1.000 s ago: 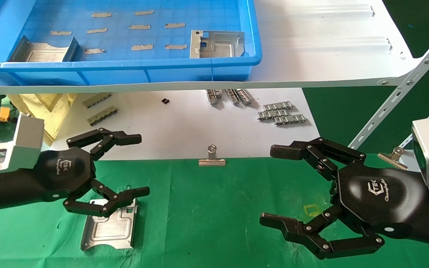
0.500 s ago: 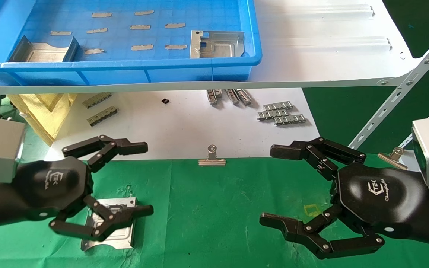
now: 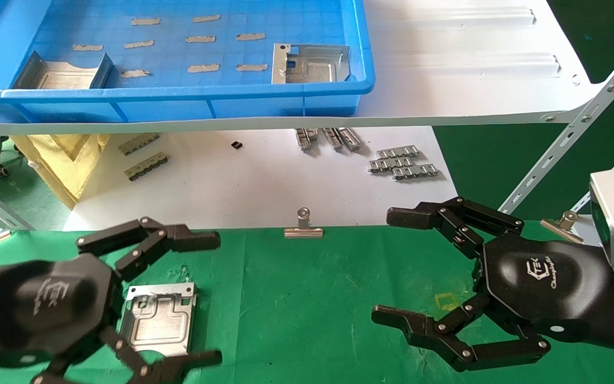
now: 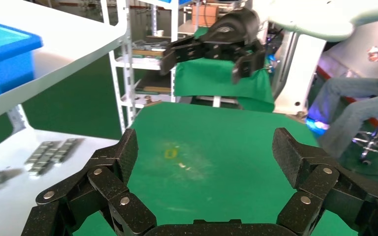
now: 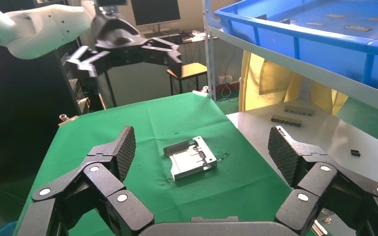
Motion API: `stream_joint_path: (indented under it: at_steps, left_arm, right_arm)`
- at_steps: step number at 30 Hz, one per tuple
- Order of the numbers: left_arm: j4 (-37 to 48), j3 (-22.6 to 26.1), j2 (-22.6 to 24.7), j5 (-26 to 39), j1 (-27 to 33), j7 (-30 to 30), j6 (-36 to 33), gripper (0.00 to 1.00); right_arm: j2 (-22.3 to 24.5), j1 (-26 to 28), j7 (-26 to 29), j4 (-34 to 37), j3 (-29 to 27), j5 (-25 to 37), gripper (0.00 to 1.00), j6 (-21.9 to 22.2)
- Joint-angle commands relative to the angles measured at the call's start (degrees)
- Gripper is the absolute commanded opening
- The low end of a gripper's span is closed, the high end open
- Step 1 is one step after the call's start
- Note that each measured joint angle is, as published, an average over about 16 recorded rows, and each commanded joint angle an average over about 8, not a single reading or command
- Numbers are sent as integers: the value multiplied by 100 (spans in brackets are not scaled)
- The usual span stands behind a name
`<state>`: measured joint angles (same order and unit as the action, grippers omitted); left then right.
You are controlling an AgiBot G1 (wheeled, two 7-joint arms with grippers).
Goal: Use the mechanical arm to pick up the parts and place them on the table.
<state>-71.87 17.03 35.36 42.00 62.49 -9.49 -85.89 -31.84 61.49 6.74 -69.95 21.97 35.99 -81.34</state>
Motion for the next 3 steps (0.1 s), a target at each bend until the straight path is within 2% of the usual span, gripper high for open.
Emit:
stream_joint_path:
  at_steps: [1, 3]
  left_arm:
    - [-287, -171, -55, -28, -155, -187, 25, 100]
    - [-349, -208, -66, -35, -188, -223, 30, 100]
  right_arm:
    - [0, 0, 0, 0, 0, 0, 100, 1]
    - [0, -1, 0, 1, 0, 0, 100, 1]
